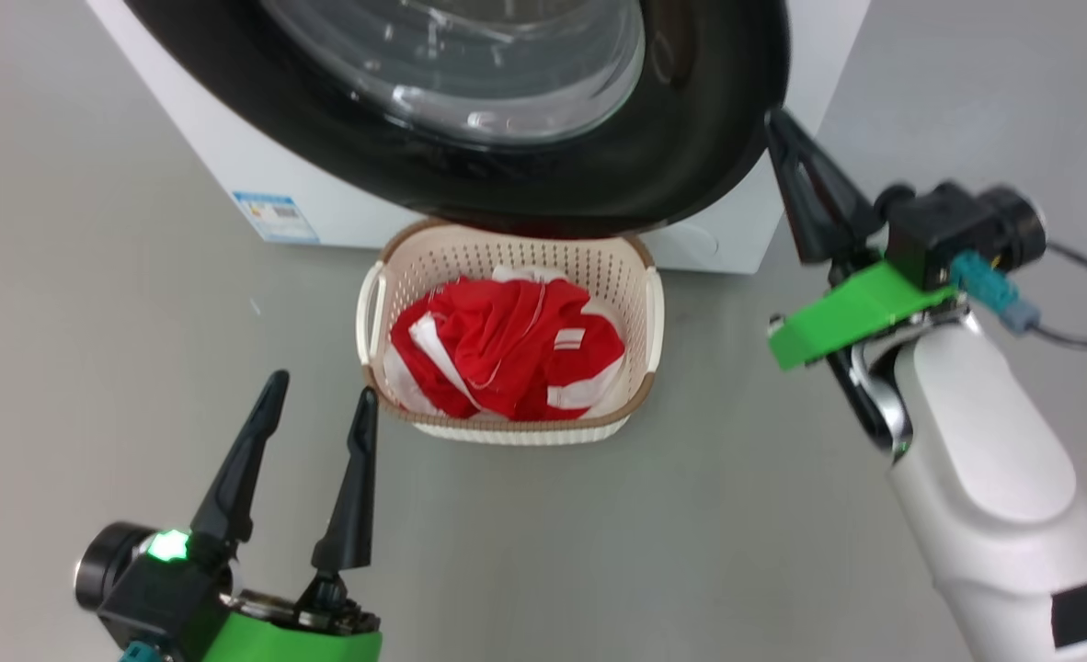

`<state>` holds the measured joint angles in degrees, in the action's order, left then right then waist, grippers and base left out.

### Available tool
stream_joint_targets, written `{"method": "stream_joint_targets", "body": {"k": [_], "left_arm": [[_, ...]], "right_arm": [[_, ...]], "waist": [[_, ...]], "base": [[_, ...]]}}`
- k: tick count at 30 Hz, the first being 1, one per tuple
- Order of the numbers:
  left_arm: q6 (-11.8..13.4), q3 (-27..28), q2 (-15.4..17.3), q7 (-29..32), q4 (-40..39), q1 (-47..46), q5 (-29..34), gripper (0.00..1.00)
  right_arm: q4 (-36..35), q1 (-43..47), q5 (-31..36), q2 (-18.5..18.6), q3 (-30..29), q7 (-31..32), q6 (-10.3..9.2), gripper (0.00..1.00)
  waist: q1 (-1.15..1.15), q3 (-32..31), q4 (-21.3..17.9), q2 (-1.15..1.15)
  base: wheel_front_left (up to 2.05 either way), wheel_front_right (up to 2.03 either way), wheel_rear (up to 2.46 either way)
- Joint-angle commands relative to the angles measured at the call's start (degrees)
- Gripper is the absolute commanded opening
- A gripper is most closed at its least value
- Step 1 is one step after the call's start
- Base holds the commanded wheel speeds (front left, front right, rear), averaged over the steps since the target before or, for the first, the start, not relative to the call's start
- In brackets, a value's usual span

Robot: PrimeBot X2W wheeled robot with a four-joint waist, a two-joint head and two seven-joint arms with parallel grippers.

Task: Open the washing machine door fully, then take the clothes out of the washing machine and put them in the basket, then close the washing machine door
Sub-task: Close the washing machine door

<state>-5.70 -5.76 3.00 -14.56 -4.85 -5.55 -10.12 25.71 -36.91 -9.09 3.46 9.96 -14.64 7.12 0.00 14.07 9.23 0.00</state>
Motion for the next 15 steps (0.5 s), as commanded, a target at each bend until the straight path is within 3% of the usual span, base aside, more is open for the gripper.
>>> {"method": "stream_joint_targets", "body": {"k": [1, 15], "left_arm": [[-0.5, 1.5, 0.5, -0.4, -1.5, -1.8, 0.3, 1.00], [-1.2, 0.5, 0.2, -0.4, -1.2, -6.1, 0.6, 1.00]], "right_arm": [[-0.8, -2.1, 0.6, -0.6, 0.9, -0.4, 0.36, 0.00], [6.0, -15.8, 0.7, -0.6, -1.3, -0.4, 0.36, 0.00]], "waist": [[0.00, 2.3, 1.1, 0.00], [0.00, 9.2, 3.0, 0.00]], "base": [[0.00, 0.00, 0.00], [0.00, 0.00, 0.00]]}}
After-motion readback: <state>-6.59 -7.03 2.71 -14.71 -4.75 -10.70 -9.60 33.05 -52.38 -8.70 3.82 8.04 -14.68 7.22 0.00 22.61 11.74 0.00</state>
